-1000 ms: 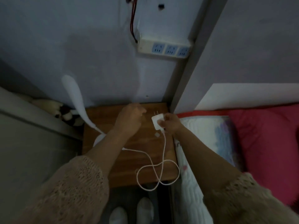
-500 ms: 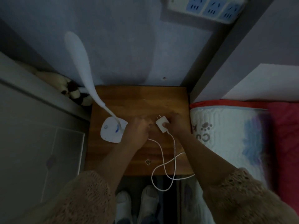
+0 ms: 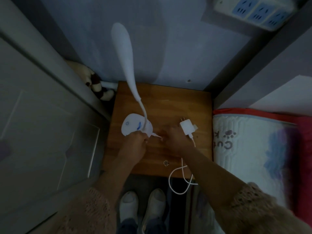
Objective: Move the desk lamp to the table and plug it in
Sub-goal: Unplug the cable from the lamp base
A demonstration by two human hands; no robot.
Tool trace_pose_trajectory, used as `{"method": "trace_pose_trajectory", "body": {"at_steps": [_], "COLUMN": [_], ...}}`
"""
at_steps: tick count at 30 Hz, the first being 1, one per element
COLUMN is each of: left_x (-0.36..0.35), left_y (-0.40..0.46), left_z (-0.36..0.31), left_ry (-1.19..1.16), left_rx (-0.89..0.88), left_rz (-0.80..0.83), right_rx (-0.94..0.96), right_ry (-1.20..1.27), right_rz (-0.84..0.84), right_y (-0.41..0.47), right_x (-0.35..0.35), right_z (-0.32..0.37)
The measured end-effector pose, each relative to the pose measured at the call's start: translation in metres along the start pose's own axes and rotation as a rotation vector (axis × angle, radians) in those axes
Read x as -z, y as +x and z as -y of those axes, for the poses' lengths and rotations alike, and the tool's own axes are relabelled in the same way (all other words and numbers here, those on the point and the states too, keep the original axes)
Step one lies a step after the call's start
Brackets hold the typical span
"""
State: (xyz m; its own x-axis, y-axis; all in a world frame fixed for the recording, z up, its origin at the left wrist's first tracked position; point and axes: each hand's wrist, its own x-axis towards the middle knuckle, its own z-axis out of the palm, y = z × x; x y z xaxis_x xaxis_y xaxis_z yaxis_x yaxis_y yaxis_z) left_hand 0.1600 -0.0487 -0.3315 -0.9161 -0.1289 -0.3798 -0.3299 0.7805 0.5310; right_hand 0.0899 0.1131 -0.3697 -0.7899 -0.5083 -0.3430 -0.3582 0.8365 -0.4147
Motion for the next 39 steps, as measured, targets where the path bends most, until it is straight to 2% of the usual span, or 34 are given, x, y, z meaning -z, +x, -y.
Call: {"method": "trace_pose_trajectory", "body": {"at_steps": [4, 7, 10, 14, 18, 26, 32, 39], "left_x": [-0.001, -0.006, -0.013, -0.016, -0.010, 0.004, 0.006, 0.009], "left_y": [0.019, 0.032, 0.044, 0.056, 0.055, 0.055, 0.056, 0.053], "left_z": [0.018, 0.027, 0.029, 0.028, 0.027, 0.023, 0.025, 0.025], "left_ry": [0.061, 0.083, 0.028, -0.001, -0.088, -0.048, -0.054, -0.072], "left_rx": [0.052, -0.008, -0.058, -0.050, -0.005, -0.007, -0.022, -0.037], "left_rz": [-0.028, -0.075, 0.018, 0.011, 0.013, 0.060, 0.056, 0.083], "right_rx": [-0.004, -0.062, -0.098, -0.045, -0.055, 0.008, 0.131, 0.129], "right_ry": [-0.059, -0.067, -0.075, -0.090, -0.016, 0.005, -0.043, 0.034], "right_rz": [-0.079, -0.031, -0.006, -0.018, 0.075, 0.135, 0.038, 0.000], "right_y": [0.008, 0.019, 0.025, 0.028, 0.024, 0.020, 0.023, 0.022], "right_x": [-0.016, -0.027, -0.032, -0.033, -0.028, -0.014, -0.018, -0.022], "right_z": [0.016, 0.027, 0.028, 0.025, 0.025, 0.024, 0.014, 0.011]}}
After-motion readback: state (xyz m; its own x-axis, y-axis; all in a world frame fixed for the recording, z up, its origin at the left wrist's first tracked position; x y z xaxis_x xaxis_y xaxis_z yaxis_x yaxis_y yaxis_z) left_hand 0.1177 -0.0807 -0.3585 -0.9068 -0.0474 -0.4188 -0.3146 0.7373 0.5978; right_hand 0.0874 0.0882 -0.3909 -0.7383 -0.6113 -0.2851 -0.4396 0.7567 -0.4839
